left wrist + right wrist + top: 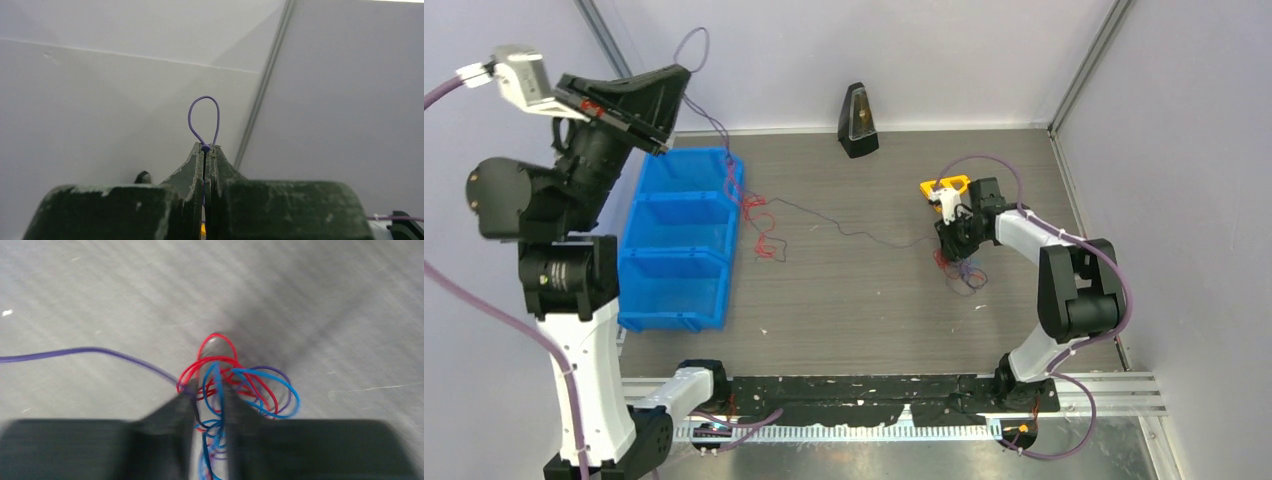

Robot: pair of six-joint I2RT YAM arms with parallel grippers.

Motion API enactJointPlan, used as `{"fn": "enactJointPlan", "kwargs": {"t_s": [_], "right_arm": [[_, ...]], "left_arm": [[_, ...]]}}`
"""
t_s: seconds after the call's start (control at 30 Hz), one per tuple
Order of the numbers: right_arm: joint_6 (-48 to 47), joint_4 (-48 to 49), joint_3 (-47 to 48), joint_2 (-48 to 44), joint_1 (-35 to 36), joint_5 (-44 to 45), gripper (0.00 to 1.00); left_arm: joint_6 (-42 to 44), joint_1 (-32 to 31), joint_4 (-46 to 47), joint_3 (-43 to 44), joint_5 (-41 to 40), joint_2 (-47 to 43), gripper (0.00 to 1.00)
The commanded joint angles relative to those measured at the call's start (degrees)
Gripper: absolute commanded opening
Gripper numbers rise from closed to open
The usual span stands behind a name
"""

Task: Untangle the cables

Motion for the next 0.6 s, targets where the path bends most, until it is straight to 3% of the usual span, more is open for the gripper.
{"fn": "enactJointPlan", "kwargs": {"t_s": [0.0, 0.03, 0.1, 0.23, 0.37, 0.57], "right_arm": [[-6.1, -11.4, 5.3, -3.2, 0.0, -9.5, 0.41], [-6.1, -14.3, 6.3, -4.4, 0.1, -11.4, 0.59], [-5.4, -17.7, 9.5, -6.7, 1.0, -16.6, 0.74], [-0.4, -19.0, 15.9, -12.8, 5.2, -23.5, 0.89], [6.5, -15.5, 21.8, -17.1, 12.4, -25.2, 0.98], [17.3, -3.6, 25.3, -16.6, 23.7, -23.4, 1.0]], "left_arm": [[-10.6, -0.8, 7.2, -4.6, 12.7, 2.1, 0.0], [-12.6, -1.8, 8.3, -7.1, 14.1, 2.1, 0.0], [-12.8, -4.8, 8.8, -12.2, 14.8, 1.4, 0.0], [-10.3, -9.4, 8.0, -21.9, 14.8, 0.9, 0.0], [-10.9, -13.5, 8.8, -27.7, 15.0, 1.6, 0.0], [-12.9, -18.5, 10.8, -29.2, 14.4, 4.6, 0.0]]}}
